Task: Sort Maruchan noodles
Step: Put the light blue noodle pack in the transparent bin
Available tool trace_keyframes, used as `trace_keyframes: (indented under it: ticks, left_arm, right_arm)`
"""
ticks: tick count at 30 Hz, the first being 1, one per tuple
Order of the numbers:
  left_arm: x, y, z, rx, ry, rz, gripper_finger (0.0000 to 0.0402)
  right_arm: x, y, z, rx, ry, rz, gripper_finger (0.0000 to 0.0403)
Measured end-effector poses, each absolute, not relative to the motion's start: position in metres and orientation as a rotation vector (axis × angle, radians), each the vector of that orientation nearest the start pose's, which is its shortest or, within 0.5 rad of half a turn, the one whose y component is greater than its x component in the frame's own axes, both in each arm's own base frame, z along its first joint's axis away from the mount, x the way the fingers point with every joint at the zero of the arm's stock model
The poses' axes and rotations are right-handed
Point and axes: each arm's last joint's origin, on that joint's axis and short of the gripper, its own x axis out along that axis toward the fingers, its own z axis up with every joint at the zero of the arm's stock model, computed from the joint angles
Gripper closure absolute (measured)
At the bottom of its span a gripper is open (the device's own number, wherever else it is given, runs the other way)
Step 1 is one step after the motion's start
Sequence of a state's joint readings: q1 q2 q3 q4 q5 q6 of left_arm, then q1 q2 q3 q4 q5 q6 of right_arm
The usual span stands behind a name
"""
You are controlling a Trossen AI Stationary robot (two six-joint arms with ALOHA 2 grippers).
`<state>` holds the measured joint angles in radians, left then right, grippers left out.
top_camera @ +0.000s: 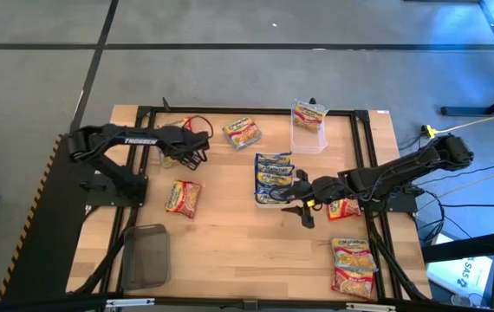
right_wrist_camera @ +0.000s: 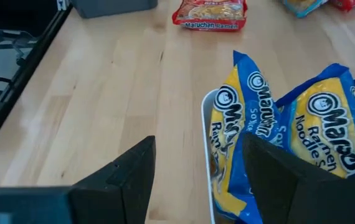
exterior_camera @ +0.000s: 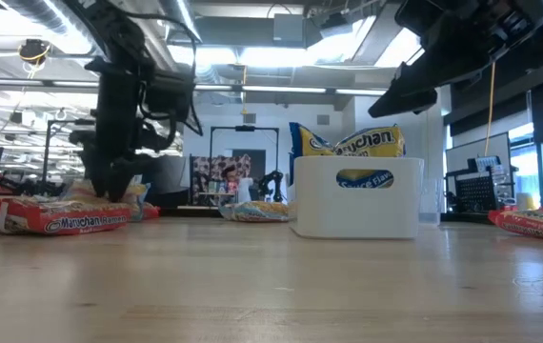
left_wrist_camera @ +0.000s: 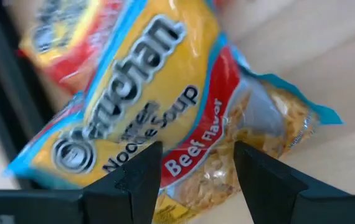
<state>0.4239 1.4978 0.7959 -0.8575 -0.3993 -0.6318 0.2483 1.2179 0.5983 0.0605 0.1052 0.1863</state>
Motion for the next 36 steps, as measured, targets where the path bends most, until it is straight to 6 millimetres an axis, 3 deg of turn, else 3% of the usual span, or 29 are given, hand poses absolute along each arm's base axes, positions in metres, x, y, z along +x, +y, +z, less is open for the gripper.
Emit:
trace_keyframes:
  ticks: [12,17,27,36]
  left_arm:
    - [0.232,0.083,0.158,-0.531,1.274,0.874,0.0208]
    - [0.253,0.066,0.164,-0.603,1.178,0.664,0.0208]
    - [0.291,0.014,0.163,-0.582,1.002,0.353,0.0208]
    - [0.301,-0.047,0.15,-0.561,1.008,0.21,0.0208]
  right_arm:
    - [0.238,0.057,0.207,0.089,0.561,0.086,0.0191]
    - [0.238,0.057,0.207,0.098,0.56,0.083,0.0191]
    - [0.239,0.057,0.208,0.131,0.549,0.077,0.0191]
    - [0.242,0.064,0.215,0.225,0.482,0.175,0.0191]
